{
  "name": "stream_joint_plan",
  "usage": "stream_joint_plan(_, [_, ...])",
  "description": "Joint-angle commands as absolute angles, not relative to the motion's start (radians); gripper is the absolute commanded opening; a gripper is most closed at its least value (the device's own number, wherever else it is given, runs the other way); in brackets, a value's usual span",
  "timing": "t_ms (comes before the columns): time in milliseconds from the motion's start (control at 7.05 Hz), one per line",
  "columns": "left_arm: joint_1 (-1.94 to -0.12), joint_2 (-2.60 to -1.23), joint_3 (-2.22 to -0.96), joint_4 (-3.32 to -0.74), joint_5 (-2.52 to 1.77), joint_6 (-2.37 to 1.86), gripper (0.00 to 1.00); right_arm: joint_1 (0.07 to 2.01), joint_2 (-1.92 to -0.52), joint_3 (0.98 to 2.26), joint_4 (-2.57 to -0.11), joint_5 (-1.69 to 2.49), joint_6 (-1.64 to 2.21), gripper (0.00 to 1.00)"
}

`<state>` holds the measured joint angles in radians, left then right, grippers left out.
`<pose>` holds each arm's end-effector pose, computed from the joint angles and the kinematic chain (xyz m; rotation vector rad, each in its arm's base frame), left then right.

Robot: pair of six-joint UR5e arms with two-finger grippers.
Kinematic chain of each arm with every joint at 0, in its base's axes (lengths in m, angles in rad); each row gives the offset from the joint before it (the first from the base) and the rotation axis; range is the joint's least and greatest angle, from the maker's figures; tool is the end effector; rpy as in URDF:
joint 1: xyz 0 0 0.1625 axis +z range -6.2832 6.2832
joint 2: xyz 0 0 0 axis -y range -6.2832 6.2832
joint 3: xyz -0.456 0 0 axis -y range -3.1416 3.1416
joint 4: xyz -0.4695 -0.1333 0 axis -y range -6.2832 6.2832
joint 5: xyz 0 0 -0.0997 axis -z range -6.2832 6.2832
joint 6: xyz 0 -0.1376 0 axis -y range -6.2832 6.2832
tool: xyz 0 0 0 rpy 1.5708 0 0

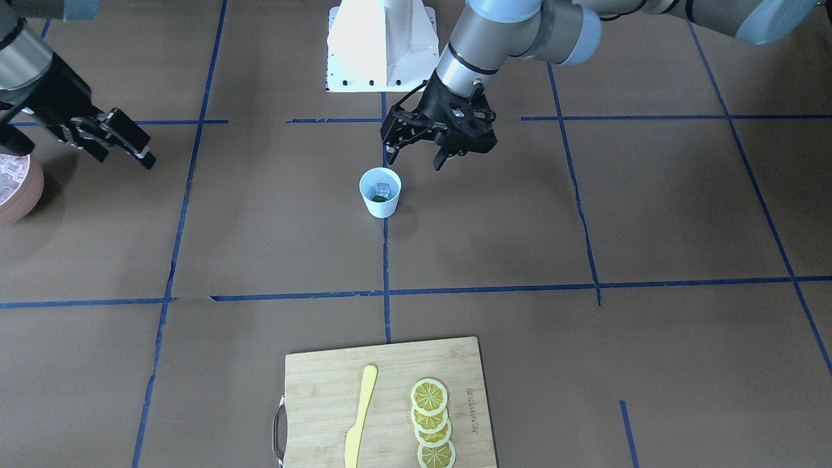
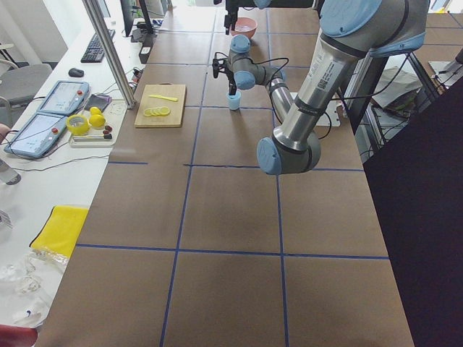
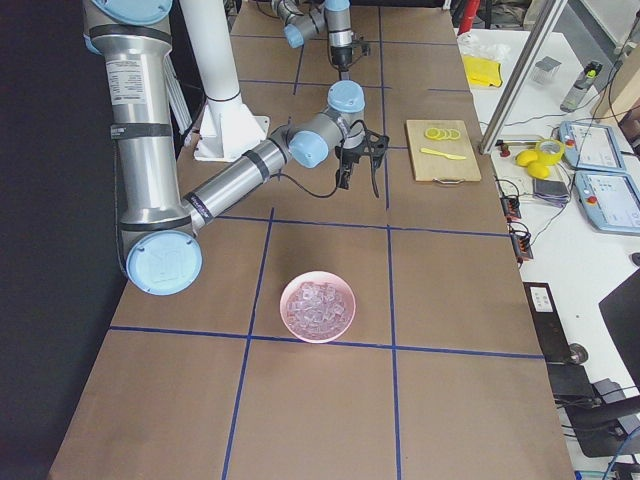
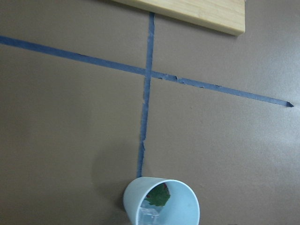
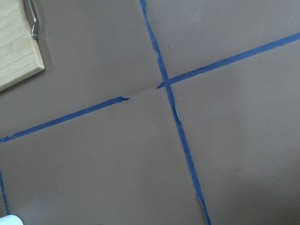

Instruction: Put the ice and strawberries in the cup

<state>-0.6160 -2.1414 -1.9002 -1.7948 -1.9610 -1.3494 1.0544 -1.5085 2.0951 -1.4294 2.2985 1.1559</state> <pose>0.5213 -0.4682 0.1436 0.1328 1.1531 -0.1301 -0.2413 -0.5095 0.3681 -0.0497 -0.9830 0.3227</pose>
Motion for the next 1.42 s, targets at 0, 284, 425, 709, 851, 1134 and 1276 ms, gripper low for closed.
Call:
stream_joint_plan(0, [-0.792, -2.03, -2.099, -1.573, -2.113, -1.066, 0.9, 1.268, -1.601, 2.05, -1.456, 2.379, 0.819, 1.0])
stream_joint_plan(284, [-0.99, -1.869, -2.19, -1.441, -2.23, -0.723, 0.9, 1.488, -1.595, 1.975, -1.712, 2.393, 0.325, 1.0])
stream_joint_plan(425, [-1.096, -1.794, -2.187, -1.427, -2.302, -0.54, 0.9, 1.562, -1.594, 1.948, -1.798, 2.364, 0.12, 1.0])
stream_joint_plan(709, [-1.306, -1.645, -2.125, -1.424, -2.324, -0.145, 0.92, 1.684, -1.595, 1.84, -1.845, 2.286, -0.181, 1.0])
stream_joint_plan(851, [-1.43, -1.64, -2.038, -1.352, -2.325, 0.074, 0.92, 1.706, -1.592, 1.777, -1.845, 2.28, -0.258, 1.0])
stream_joint_plan(1134, [-1.57, -1.643, -1.857, -1.281, -2.301, 0.347, 0.93, 1.724, -1.595, 1.753, -1.851, 2.281, -0.301, 1.0])
stream_joint_plan(1276, [-1.587, -1.638, -1.785, -1.278, -2.307, 0.365, 1.0, 1.721, -1.579, 1.749, -1.87, 2.278, -0.29, 1.0])
